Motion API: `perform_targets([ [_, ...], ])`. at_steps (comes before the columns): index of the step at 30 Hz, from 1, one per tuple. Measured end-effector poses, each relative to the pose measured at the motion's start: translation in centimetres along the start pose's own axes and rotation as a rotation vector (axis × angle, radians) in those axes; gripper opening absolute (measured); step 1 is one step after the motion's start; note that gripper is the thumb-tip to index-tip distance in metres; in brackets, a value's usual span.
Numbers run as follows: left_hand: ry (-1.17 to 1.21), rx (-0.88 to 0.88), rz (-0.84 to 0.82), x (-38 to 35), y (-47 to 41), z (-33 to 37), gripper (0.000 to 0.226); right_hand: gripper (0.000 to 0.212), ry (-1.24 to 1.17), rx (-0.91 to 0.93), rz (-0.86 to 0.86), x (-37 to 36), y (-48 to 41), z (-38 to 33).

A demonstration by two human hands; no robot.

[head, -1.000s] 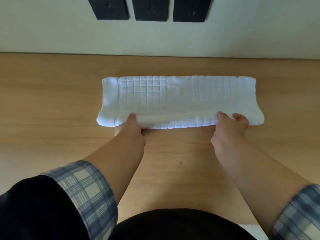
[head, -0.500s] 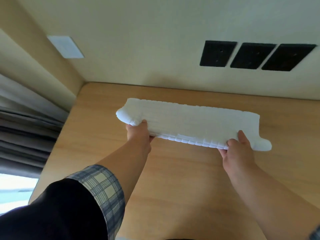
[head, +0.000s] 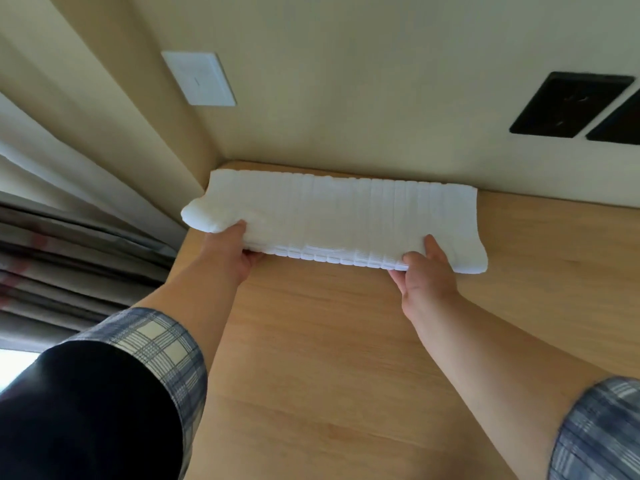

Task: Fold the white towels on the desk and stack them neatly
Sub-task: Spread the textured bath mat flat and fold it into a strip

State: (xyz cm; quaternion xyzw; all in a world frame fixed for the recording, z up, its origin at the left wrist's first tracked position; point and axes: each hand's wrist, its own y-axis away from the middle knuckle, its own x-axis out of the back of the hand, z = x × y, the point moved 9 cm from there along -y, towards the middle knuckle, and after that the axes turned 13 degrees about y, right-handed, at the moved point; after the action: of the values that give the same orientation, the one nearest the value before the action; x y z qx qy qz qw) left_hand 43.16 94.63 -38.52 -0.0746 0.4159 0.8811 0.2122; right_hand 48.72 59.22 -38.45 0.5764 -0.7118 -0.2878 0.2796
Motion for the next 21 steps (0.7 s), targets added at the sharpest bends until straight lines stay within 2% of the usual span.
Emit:
perform_targets([
  [3, -0.06, 0.059, -0.008, 0.4, -1.1, -0.6, 0.023, 0.054, 0.24, 0.036, 0.061, 0.5, -0.1, -0.2],
  [7, -0.07, 0.037, 0.012, 1.4, -1.8, -0.9, 0.031, 0.065, 0.599, 0.09, 0.072, 1.2, 0.0, -0.4],
  [9, -0.107, -0.04, 0.074, 2.1, -1.5, -0.5, 0.056, 0.069, 0.736, 0.076, 0.027, 1.0, 0.4, -0.3],
  [11, -0.256, -0.245, 0.171, 2.9, -0.4, 1.0, 0.092, 0.072, 0.84, 0.057, -0.026, 0.8, 1.0, -0.4],
  [13, -0.384, -0.414, 0.201, 2.7, 1.6, 1.9, 0.109, 0.074, 0.886, 0.051, -0.088, 1.1, 1.7, -0.6],
  [15, -0.591, -0.447, 0.261, 3.0, 3.0, 1.6, 0.106, 0.072, 0.896, 0.049, -0.125, 2.1, 2.3, -0.8],
  [16, -0.773, -0.436, 0.274, 3.1, 3.4, 1.5, 0.095, 0.072, 0.908, 0.041, -0.137, 2.7, 2.8, -0.8],
  [18, -1.111, -0.376, 0.246, 3.1, 3.8, 1.1, 0.073, 0.074, 0.915, 0.0, -0.145, 4.0, 3.8, -0.7],
  [21, -1.358, -0.332, 0.163, 3.0, 5.2, 1.1, 0.069, 0.076, 0.846, -0.065, -0.107, 5.9, 5.6, -0.7],
])
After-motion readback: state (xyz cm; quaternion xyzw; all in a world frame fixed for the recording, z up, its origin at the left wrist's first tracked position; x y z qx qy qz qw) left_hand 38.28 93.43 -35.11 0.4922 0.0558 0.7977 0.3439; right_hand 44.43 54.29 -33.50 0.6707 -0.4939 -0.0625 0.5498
